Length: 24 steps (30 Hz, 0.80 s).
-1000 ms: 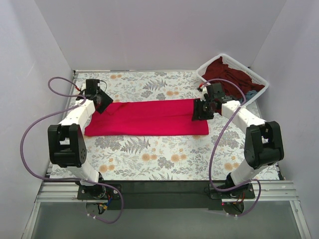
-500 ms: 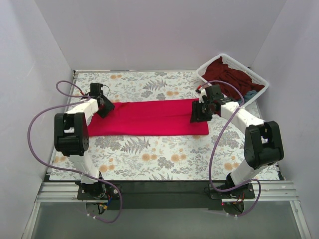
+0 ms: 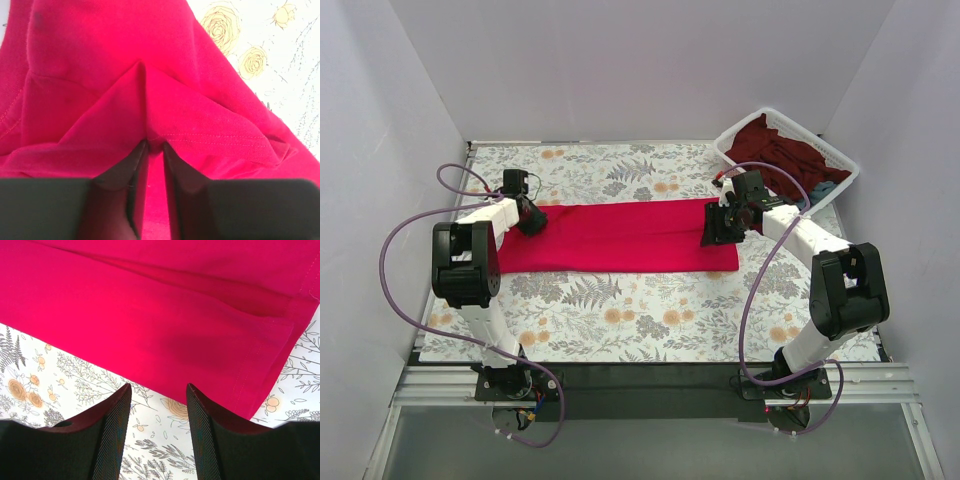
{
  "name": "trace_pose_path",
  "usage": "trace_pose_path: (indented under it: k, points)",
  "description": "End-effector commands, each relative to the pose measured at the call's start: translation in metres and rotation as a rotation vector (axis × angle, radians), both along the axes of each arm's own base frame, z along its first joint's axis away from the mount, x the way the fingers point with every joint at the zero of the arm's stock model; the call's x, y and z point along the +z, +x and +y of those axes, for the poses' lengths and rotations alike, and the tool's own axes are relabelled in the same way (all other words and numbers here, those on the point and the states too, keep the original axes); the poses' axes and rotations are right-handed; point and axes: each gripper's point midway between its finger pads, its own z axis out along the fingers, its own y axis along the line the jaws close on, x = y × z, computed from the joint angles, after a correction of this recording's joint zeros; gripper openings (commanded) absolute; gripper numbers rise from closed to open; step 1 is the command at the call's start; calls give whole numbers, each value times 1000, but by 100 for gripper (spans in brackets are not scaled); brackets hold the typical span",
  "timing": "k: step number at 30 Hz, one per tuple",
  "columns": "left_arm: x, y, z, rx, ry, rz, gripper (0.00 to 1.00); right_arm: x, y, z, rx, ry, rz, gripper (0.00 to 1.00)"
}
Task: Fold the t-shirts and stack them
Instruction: Fold the tshirt
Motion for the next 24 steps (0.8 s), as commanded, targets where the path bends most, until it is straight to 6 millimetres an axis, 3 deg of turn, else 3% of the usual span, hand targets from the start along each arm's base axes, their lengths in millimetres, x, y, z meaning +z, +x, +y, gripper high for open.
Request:
trace_pose_path:
  k: [1,6,14,18,24]
  points:
    - [19,10,3,-20,21,-49,15,5,3,5,12,23,-26,55]
    - [31,7,7,-34,55,-62,0,6,3,5,11,24,-26,55]
    - [52,0,18,-85,135,-19,0,6,3,6,15,26,-29,55]
    - [60,-6,34,-90,227,27,0,5,3,7,21,29,-26,55]
    - [55,-10,44,-97,282,103,0,7,5,7,28,29,-32,55]
